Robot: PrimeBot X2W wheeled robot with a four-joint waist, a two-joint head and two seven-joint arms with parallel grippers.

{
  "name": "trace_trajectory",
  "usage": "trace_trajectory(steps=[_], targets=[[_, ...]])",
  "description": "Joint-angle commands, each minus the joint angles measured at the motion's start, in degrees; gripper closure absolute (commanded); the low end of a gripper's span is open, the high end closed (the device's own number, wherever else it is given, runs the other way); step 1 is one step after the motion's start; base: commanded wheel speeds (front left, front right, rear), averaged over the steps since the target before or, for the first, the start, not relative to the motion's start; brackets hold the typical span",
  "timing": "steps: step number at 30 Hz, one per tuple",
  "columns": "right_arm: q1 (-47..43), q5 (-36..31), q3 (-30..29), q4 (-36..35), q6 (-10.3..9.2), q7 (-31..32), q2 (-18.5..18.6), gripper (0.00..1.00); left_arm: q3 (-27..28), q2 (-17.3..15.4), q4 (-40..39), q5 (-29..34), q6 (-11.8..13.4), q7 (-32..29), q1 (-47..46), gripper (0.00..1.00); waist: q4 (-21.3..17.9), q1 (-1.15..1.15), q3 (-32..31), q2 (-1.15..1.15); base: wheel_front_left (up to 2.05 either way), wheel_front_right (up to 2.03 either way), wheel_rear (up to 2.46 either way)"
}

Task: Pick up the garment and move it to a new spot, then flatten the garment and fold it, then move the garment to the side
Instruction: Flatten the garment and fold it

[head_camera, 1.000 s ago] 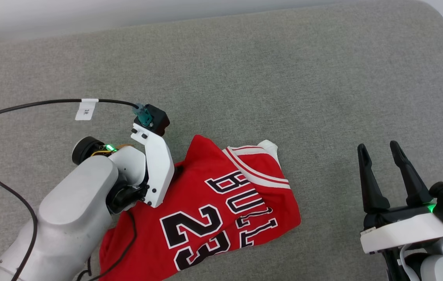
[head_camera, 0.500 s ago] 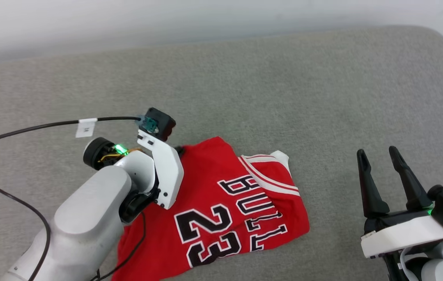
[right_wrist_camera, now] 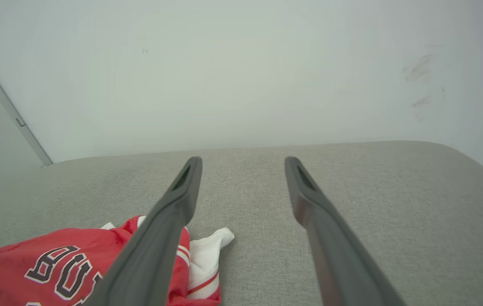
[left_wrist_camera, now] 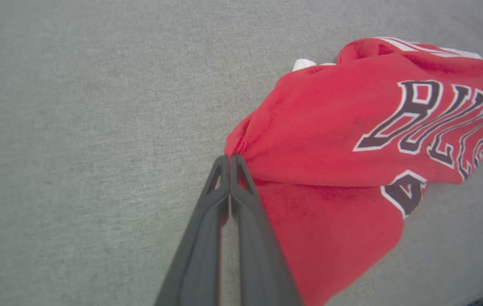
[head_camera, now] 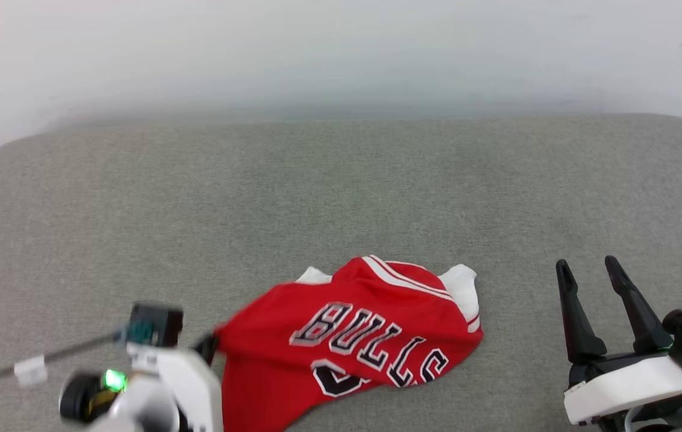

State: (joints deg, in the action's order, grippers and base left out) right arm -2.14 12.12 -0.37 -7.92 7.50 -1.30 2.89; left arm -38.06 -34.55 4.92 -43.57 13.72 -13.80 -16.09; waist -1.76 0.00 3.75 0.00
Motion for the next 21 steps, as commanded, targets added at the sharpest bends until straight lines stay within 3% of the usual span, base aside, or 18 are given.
trace_trajectory(steps=[1,5,8,9,10,12,13,14,21], targets=[[-0.96,0.20,-0.22,-0.58,-0.02,0.28,-0.02,0.00,0.68,-0.80,-3.54,-1.77,2.68,0.01,5.67,1.00,0.90,0.00,-0.42,0.00,0.00,0.00,0.00],[-1.75,0.26,-0.28,-1.04,-0.02,0.68,-0.02,0.00,1.27,-1.46,-6.87,-6.10,6.55,-0.94,15.74,1.00,1.39,0.00,-0.85,0.00,0.00,0.00,0.00],[-2.16,-0.03,-0.47,-1.42,-0.02,0.78,-0.02,0.00,0.56,-0.13,-7.57,-9.20,6.37,-1.69,20.02,1.00,1.53,0.00,-1.13,0.00,0.00,0.00,0.00],[-2.25,-0.15,-0.49,-1.54,-0.02,0.90,-0.02,0.00,0.36,0.32,-7.55,-9.73,6.16,-1.75,20.81,0.68,1.53,0.00,-1.32,0.00,0.00,0.00,0.00],[-2.34,-0.26,-0.56,-1.67,-0.02,0.99,-0.02,0.00,0.48,0.51,-7.43,-9.50,6.31,-0.95,21.01,0.00,1.55,0.00,-1.55,0.00,0.00,0.00,0.00],[-2.62,-0.46,-0.88,-2.00,-0.02,1.15,-0.02,0.00,1.13,1.52,-7.58,-8.63,6.42,1.55,20.22,0.00,1.73,0.00,-2.00,0.00,0.00,0.00,0.00],[-3.15,-0.50,-1.34,-2.77,-0.02,1.74,-0.02,0.00,3.29,2.67,-8.63,-5.83,7.11,7.58,17.29,0.00,1.85,0.00,-2.71,0.00,0.00,0.00,0.00],[-3.28,-0.51,-1.43,-2.94,-0.02,1.92,-0.02,0.00,3.81,2.86,-9.03,-5.28,6.94,8.66,16.32,0.00,1.88,0.00,-2.81,0.00,0.00,0.00,0.00],[-3.43,-0.09,-2.08,-3.54,-0.02,2.72,-0.02,0.00,4.31,2.13,-8.83,-1.70,4.99,9.82,7.89,0.00,1.29,0.00,-2.78,0.00,0.00,0.00,0.00]])
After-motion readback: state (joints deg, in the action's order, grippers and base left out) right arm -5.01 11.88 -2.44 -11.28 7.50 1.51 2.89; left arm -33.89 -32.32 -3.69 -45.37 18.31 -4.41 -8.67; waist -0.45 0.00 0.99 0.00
